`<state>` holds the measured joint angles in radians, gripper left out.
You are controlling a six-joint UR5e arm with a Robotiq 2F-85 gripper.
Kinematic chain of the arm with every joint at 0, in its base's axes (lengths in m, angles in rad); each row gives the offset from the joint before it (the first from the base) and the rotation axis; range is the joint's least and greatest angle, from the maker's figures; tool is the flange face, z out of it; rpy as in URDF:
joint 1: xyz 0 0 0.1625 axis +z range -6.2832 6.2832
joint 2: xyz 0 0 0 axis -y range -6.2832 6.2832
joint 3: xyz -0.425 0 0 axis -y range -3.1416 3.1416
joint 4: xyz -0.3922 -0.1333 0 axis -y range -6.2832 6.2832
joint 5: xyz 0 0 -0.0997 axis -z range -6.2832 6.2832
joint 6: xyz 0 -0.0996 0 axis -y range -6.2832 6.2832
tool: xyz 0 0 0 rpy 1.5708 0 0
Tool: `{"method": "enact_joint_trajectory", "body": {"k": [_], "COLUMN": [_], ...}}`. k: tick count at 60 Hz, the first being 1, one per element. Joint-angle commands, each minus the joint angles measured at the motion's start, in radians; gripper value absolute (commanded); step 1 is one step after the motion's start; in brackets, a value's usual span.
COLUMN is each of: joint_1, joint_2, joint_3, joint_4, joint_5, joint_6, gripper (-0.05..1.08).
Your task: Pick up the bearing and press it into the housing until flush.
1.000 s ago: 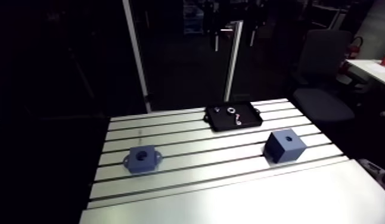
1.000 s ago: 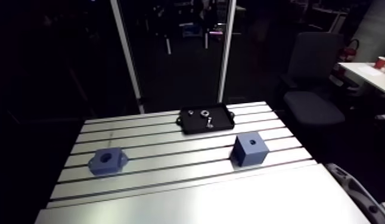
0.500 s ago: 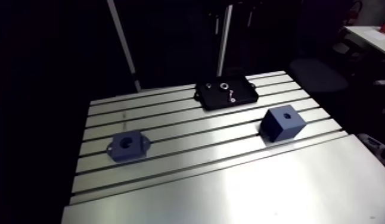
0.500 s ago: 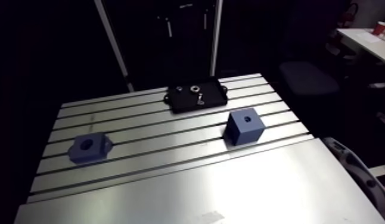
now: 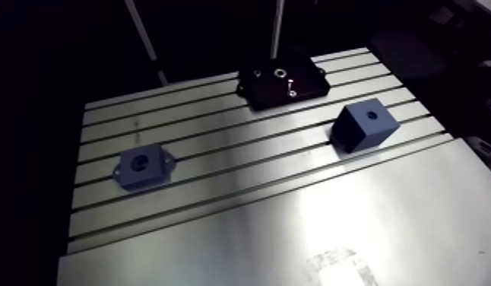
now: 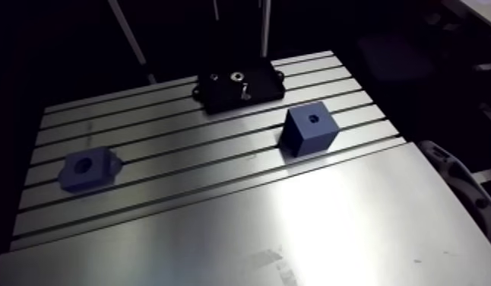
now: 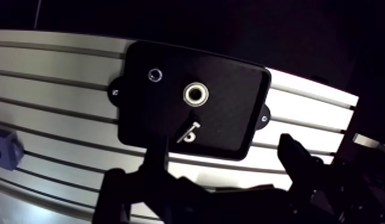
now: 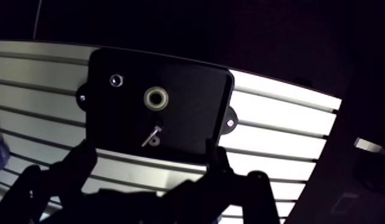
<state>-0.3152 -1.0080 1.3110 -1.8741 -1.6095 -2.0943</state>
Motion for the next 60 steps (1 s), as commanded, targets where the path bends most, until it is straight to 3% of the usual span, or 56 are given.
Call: {"method": "enact_joint_trajectory", "body": {"k": [1,22,60], "joint_1": [-0.015,-0.009,-0.007], "joint_2": [0.122,0.165,0.152], "joint_3": [-0.029,-0.025,0.024], "joint_4": [-0.068,-0.07,-0.077], "joint_5": [0.01,0.006,0.001], "joint_6": [-0.02,-0.002,0.006], "gripper": [0.0,0.01,0.01]}}
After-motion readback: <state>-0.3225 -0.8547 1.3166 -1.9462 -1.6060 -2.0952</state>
